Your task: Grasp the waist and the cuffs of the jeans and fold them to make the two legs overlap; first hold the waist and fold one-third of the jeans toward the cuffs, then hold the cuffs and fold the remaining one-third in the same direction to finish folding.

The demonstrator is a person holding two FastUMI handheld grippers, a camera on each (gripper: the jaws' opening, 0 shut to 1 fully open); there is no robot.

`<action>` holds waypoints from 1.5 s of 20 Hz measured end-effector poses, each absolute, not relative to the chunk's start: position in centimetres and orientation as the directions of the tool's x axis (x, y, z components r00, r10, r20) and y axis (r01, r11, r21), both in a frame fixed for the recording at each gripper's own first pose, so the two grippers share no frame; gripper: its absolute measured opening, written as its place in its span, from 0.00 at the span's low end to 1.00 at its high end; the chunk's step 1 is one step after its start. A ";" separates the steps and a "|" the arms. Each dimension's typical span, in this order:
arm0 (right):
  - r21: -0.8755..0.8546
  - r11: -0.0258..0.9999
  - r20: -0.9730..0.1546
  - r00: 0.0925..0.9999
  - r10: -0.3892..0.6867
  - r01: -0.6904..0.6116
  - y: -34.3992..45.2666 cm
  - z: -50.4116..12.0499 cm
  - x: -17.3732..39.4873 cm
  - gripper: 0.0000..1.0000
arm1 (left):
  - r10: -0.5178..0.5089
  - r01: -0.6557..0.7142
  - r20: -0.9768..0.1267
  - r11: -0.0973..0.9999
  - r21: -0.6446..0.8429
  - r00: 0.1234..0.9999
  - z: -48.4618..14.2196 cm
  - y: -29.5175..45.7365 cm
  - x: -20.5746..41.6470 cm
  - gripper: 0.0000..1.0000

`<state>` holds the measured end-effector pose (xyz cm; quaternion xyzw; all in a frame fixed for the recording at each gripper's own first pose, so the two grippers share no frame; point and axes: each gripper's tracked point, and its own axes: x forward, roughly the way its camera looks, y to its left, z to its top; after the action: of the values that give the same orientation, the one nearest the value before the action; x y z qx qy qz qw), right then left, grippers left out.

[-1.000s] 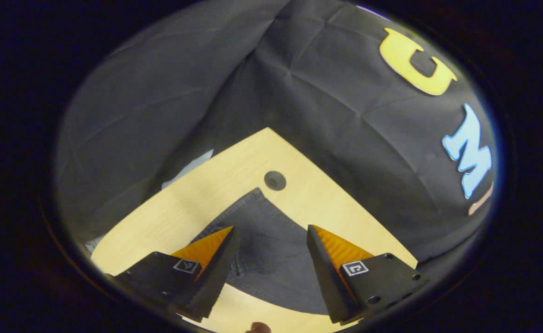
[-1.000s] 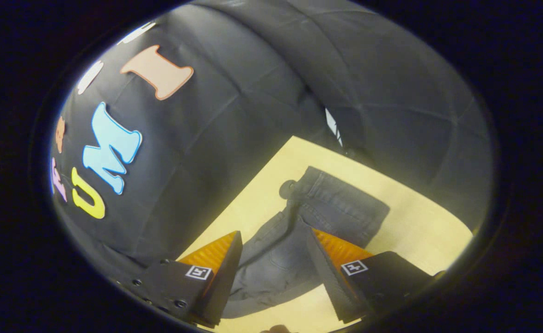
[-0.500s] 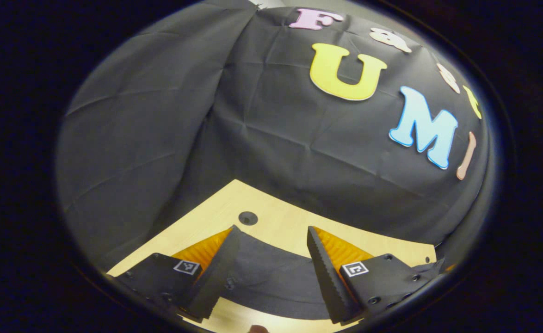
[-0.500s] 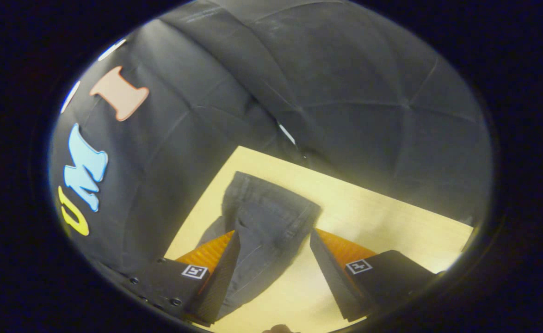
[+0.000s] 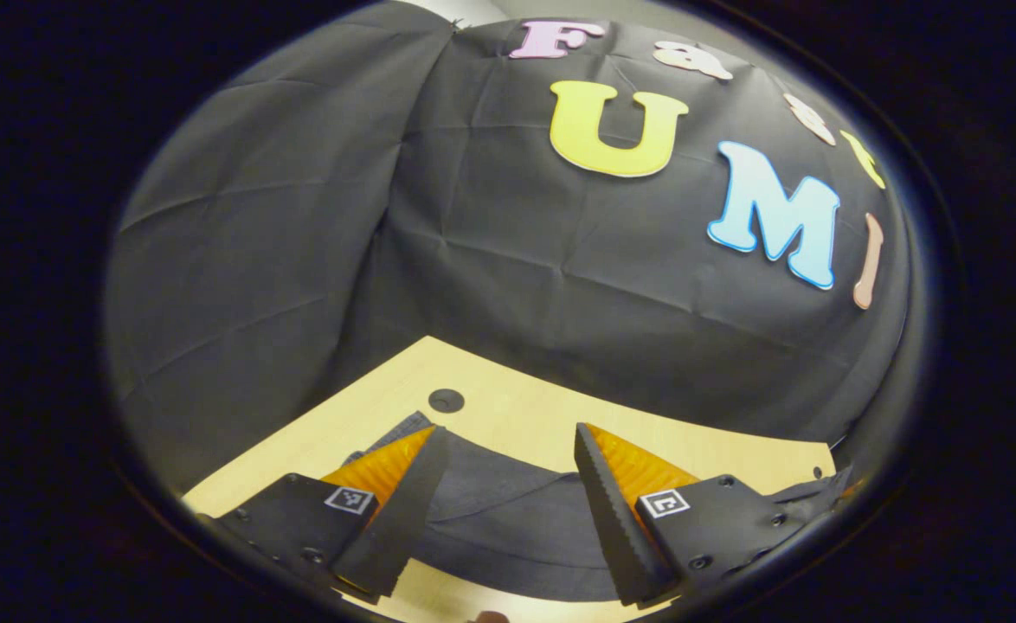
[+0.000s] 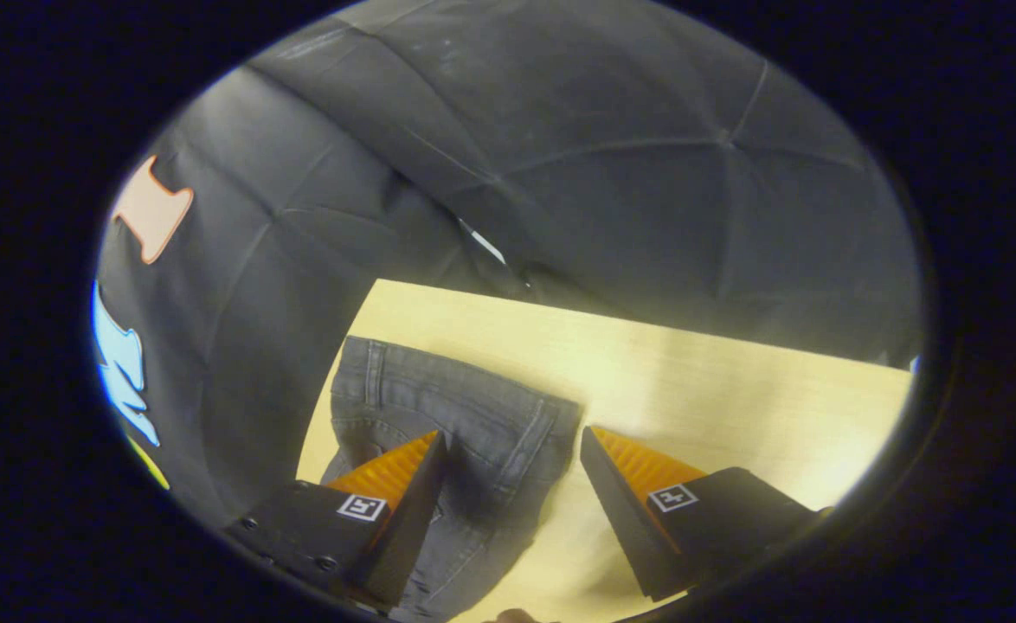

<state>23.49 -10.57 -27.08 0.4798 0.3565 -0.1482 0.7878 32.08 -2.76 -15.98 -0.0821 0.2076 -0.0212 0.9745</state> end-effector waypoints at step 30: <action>0.387 0.917 0.018 0.995 0.095 -0.094 -1.1 -1.6 8.8 0.13 | -0.281 0.198 -0.350 0.947 -0.253 0.894 -13.7 -6.9 26.2 0.96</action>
<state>8.80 -1.12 -1.59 0.1975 0.0006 0.0482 0.9791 26.23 -6.88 -13.68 -0.1061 0.1946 -0.1237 0.9672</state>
